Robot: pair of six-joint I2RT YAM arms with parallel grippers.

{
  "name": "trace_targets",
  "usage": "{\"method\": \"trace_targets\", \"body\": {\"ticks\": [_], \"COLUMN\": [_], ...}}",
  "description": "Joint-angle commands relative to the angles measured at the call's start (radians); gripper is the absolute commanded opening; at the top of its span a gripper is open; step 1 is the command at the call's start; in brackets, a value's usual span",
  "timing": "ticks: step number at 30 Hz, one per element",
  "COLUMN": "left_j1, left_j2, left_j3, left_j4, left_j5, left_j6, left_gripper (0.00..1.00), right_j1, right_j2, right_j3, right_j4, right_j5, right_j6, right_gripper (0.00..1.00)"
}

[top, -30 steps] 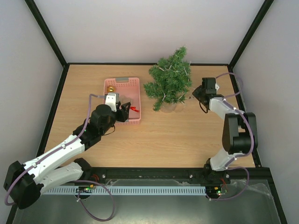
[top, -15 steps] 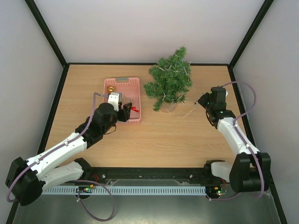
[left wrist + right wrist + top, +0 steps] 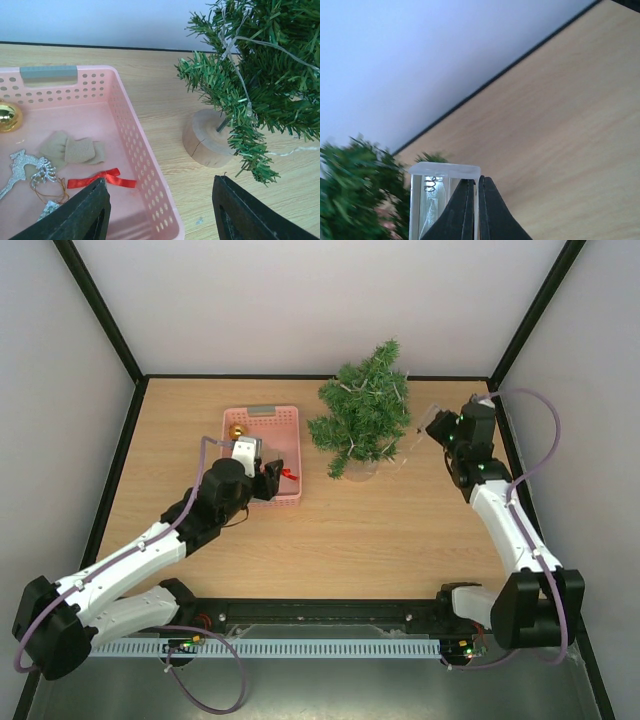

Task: Decorate the small christmas tree
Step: Wrap the decoration item around the Christmas tree.

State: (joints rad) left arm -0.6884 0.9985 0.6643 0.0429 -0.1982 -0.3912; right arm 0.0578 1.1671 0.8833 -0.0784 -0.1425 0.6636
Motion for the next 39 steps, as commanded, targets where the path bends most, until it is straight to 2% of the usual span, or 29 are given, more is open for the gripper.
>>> {"method": "trace_targets", "body": {"ticks": [1, 21, 39], "left_j1": [0.007, 0.007, 0.007], "left_j2": [-0.005, -0.002, 0.034], "left_j3": [0.044, 0.056, 0.065], "left_j4": [-0.019, -0.028, -0.011], "left_j5": [-0.002, -0.027, -0.015], "left_j6": [0.012, 0.026, 0.028], "left_gripper": [0.58, 0.59, 0.59], "right_j1": [-0.01, -0.015, -0.015], "right_j2": [0.072, 0.367, 0.571], "right_j3": [0.131, 0.318, 0.427], "right_j4": [0.073, 0.194, 0.126], "right_j5": [-0.054, -0.144, -0.246], "right_j6": [-0.003, 0.065, 0.07], "right_gripper": [0.02, 0.02, 0.03]}}
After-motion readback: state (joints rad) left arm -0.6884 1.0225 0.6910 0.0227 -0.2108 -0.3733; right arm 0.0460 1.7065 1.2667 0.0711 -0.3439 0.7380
